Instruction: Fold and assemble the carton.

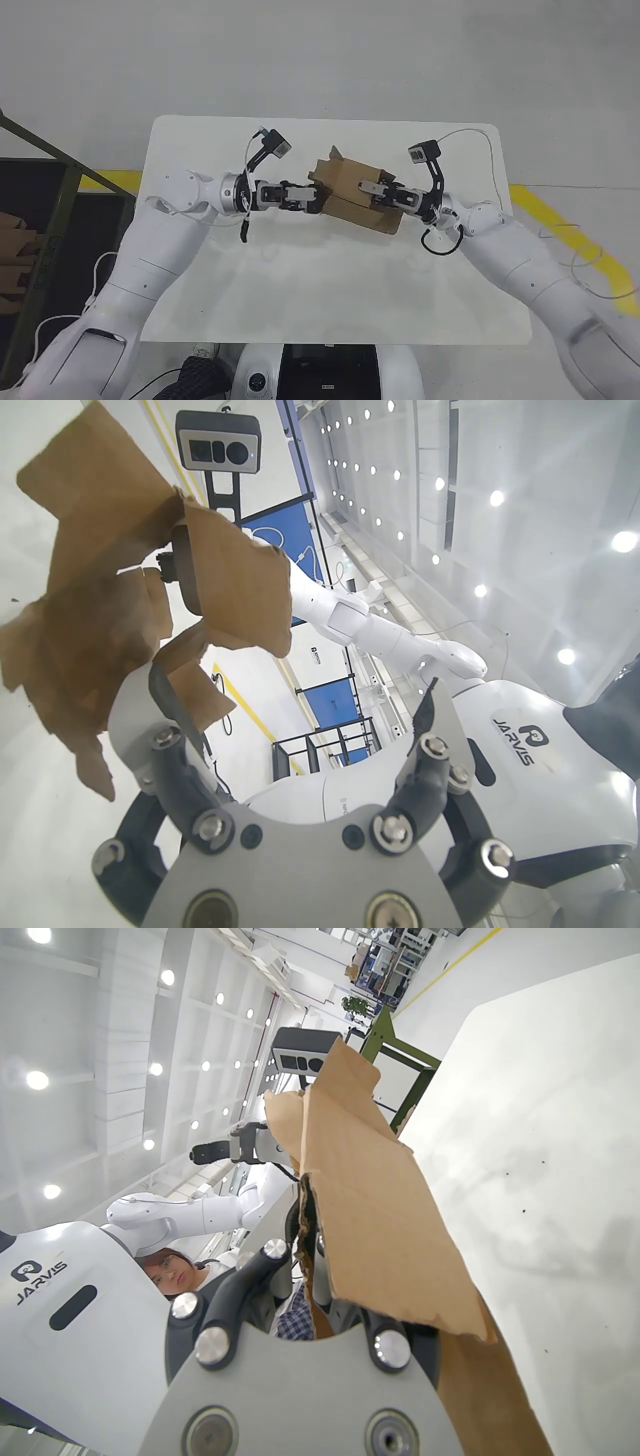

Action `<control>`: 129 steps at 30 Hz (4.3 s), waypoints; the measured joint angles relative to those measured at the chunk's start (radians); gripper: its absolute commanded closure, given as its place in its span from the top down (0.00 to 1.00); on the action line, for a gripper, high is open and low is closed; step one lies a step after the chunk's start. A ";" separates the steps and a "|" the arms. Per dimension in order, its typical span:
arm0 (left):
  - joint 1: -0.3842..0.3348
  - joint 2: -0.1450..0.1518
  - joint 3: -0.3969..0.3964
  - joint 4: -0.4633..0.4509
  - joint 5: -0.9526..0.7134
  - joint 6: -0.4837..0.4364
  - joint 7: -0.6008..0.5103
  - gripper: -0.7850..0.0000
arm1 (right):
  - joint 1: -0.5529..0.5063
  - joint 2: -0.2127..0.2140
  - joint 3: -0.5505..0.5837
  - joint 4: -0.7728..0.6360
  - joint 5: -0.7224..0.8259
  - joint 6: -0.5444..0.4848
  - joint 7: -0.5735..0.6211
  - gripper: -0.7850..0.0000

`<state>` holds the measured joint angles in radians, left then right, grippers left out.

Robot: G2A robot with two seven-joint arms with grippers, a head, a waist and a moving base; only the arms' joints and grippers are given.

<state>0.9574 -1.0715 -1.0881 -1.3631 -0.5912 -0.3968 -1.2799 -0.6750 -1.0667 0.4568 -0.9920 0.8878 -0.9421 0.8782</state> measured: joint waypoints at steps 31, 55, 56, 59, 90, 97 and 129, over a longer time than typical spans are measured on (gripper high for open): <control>0.032 -0.018 0.032 -0.015 0.007 0.008 0.086 1.00 | -0.009 -0.050 0.075 0.071 0.014 0.034 0.034 0.00; -0.026 -0.045 0.077 0.072 -0.041 0.029 0.049 1.00 | -0.041 -0.075 0.127 0.054 -0.027 0.060 0.060 0.00; -0.027 -0.046 0.075 0.073 -0.040 0.028 0.050 1.00 | -0.043 -0.076 0.129 0.054 -0.027 0.062 0.062 0.00; -0.028 -0.046 0.071 0.075 -0.040 0.025 0.049 1.00 | -0.048 -0.078 0.133 0.054 -0.025 0.070 0.070 0.00; 0.068 -0.005 -0.146 0.083 -0.069 0.023 0.084 1.00 | -0.076 -0.077 0.218 0.048 -0.069 0.079 0.079 0.00; 0.055 -0.013 -0.115 0.107 -0.030 0.023 0.112 1.00 | -0.090 -0.068 0.231 0.010 -0.081 0.080 0.080 0.00; -0.021 -0.047 -0.023 0.131 -0.043 0.050 0.063 1.00 | -0.093 -0.076 0.204 -0.017 -0.088 0.095 0.095 0.00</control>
<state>0.9366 -1.1181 -1.1112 -1.2320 -0.6338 -0.3469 -1.2169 -0.7683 -1.1427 0.6611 -1.0093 0.8001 -0.8476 0.9727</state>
